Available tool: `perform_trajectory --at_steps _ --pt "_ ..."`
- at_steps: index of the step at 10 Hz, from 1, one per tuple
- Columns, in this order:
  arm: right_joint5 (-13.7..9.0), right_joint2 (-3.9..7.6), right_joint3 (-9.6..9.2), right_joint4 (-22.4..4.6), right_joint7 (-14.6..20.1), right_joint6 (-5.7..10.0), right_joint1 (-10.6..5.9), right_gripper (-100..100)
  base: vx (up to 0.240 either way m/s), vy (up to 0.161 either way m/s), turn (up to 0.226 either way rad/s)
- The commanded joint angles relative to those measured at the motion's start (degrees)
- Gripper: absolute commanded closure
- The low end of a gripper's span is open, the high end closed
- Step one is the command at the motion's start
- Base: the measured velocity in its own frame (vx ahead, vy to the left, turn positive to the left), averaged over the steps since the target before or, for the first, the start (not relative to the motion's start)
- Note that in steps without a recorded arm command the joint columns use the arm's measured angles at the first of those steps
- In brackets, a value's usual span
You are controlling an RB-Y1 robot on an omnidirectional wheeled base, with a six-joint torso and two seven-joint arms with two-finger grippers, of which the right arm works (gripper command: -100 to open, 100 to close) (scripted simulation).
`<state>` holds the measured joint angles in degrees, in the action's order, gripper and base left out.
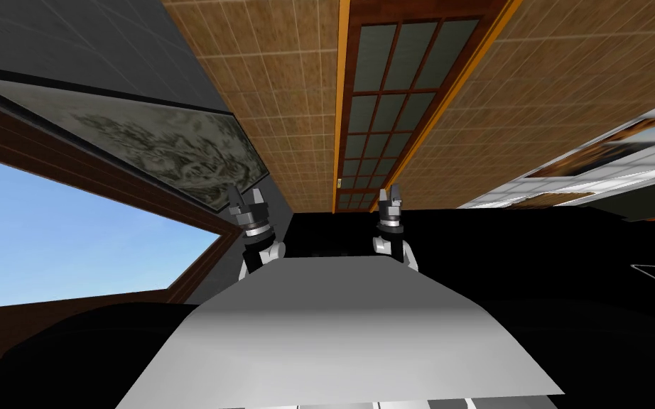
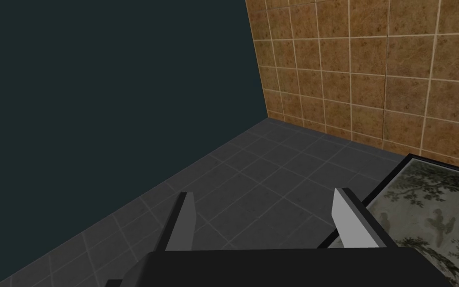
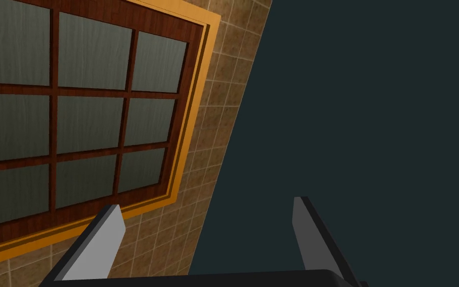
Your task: Pull the door open
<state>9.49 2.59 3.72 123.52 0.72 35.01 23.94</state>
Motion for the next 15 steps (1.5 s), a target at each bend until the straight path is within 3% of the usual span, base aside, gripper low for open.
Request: perform_trajectory --at_steps 1,15 --pt "0.6 0.57 0.64 -2.5 -1.9 0.69 -0.55 -100 0.13 0.032 -0.027" --pt "5.0 2.73 3.52 -18.8 -14.4 5.62 -3.93 -100 0.099 0.028 -0.019"
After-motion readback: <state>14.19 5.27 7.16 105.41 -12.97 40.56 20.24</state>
